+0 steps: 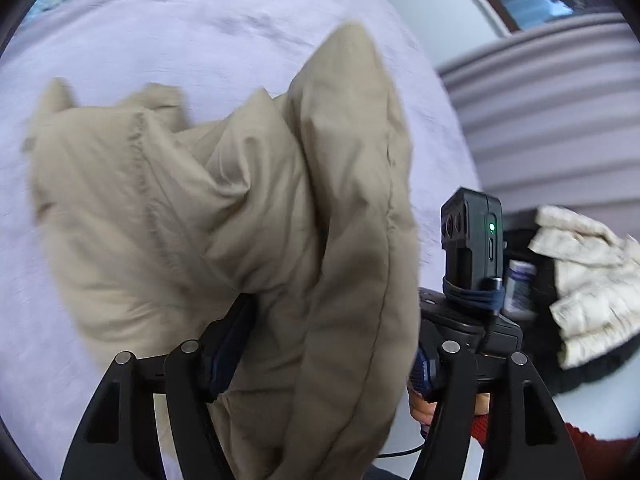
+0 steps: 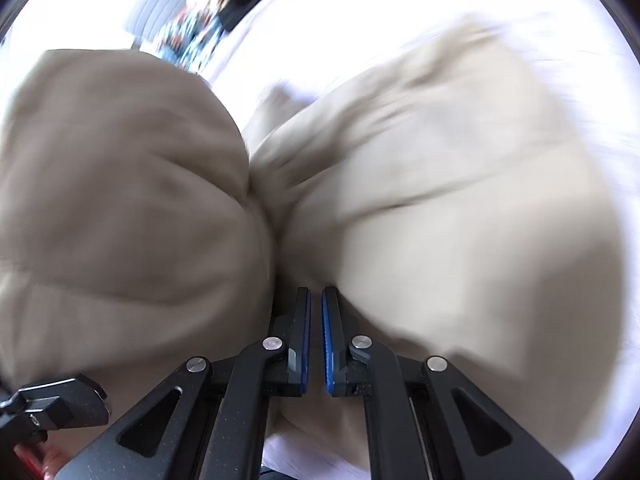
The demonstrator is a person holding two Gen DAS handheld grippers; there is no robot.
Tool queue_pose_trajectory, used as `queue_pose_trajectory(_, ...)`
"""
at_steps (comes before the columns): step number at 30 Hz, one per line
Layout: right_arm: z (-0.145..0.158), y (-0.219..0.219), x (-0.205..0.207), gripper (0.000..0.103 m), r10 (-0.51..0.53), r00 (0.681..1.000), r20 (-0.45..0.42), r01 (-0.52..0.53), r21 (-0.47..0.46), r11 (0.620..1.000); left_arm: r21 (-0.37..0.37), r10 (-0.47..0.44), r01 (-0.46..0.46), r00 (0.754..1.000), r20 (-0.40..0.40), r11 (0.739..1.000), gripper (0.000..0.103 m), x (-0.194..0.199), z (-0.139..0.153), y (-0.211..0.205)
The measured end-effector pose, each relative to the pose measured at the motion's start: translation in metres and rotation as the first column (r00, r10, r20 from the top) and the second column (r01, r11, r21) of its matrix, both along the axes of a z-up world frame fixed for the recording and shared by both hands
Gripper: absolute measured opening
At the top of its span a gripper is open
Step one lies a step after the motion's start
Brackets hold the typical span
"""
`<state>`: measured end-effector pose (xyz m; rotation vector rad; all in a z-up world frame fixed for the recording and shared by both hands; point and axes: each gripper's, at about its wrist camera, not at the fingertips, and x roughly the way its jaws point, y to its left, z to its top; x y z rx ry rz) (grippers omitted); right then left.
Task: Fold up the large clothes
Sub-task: 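Grasp the jacket hem with both grippers and fold it toward the collar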
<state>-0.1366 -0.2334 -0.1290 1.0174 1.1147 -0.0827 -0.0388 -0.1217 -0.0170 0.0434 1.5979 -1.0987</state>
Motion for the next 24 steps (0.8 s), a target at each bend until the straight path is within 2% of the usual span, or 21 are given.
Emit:
queue_pose_trajectory(2, 0.004, -0.014, -0.032, 0.007, -0.059, 0.998, -0.018, 0.058, -0.01, 0.998, -0.062, -0.045, 0.039, 0.994, -0.097, 0.997, 0.068, 0.001, -0.018, -0.011)
queue_pose_trajectory(4, 0.007, -0.017, -0.058, 0.007, -0.099, 0.995, -0.033, 0.098, -0.019, 0.995, -0.078, -0.064, 0.052, 0.985, -0.16, 0.996, 0.068, 0.001, -0.034, -0.02)
queue_pose_trajectory(7, 0.018, -0.011, -0.096, 0.013, -0.142, 0.989, -0.042, 0.141, -0.026, 0.99, -0.049, -0.085, 0.078, 0.985, -0.151, 0.996, 0.068, 0.004, -0.05, -0.032)
queue_pose_trajectory(8, 0.023, -0.006, -0.105, 0.029, -0.153, 0.988, -0.034, 0.152, -0.026, 0.988, -0.041, -0.092, 0.087, 0.985, -0.148, 0.995, 0.068, 0.0, -0.051, -0.036)
queue_pose_trajectory(9, 0.031, 0.0, -0.116, 0.056, -0.168, 0.986, -0.012, 0.168, -0.022, 0.986, -0.038, -0.097, 0.092, 0.985, -0.144, 0.995, 0.068, -0.003, -0.052, -0.041)
queue_pose_trajectory(11, 0.048, 0.009, -0.134, 0.08, -0.187, 0.98, 0.069, 0.188, -0.001, 0.982, -0.036, -0.113, 0.109, 0.985, -0.129, 0.993, 0.068, -0.008, -0.052, -0.035)
queue_pose_trajectory(14, 0.068, 0.036, -0.137, 0.08, -0.136, 0.977, 0.163, 0.129, 0.055, 0.99, -0.029, -0.132, 0.129, 0.986, -0.104, 0.991, 0.068, -0.013, -0.05, -0.047)
queue_pose_trajectory(16, 0.074, 0.052, -0.123, 0.08, -0.099, 0.975, 0.202, 0.084, 0.08, 0.993, -0.024, -0.136, 0.135, 0.988, -0.075, 0.991, 0.068, -0.012, -0.054, -0.06)
queue_pose_trajectory(18, 0.071, 0.055, -0.106, 0.08, -0.08, 0.976, 0.201, 0.066, 0.077, 0.995, -0.051, -0.127, 0.126, 0.992, -0.02, 0.991, 0.068, -0.008, -0.042, -0.069)
queue_pose_trajectory(20, 0.062, 0.054, -0.085, 0.08, -0.087, 0.988, 0.126, 0.086, 0.012, 0.996, -0.093, -0.104, 0.11, 0.992, 0.065, 0.99, 0.068, 0.0, -0.022, -0.063)
queue_pose_trajectory(21, 0.057, 0.051, -0.077, 0.071, -0.103, 0.99, 0.1, 0.105, -0.021, 0.994, -0.106, -0.08, 0.094, 0.988, 0.134, 0.99, 0.068, 0.006, -0.007, -0.055)
queue_pose_trajectory(22, 0.055, 0.047, -0.072, 0.053, -0.115, 0.989, 0.097, 0.119, -0.038, 0.992, -0.106, -0.05, 0.073, 0.978, 0.201, 0.992, 0.068, 0.01, 0.004, -0.047)
queue_pose_trajectory(23, 0.054, 0.045, -0.065, 0.023, -0.114, 0.991, 0.075, 0.118, -0.061, 0.991, -0.098, -0.005, 0.036, 0.955, 0.297, 0.995, 0.068, 0.017, 0.015, -0.033)
queue_pose_trajectory(24, 0.055, 0.044, -0.064, 0.02, -0.115, 0.991, 0.067, 0.121, -0.093, 0.988, -0.09, 0.024, 0.009, 0.933, 0.359, 0.996, 0.068, 0.023, 0.018, -0.024)
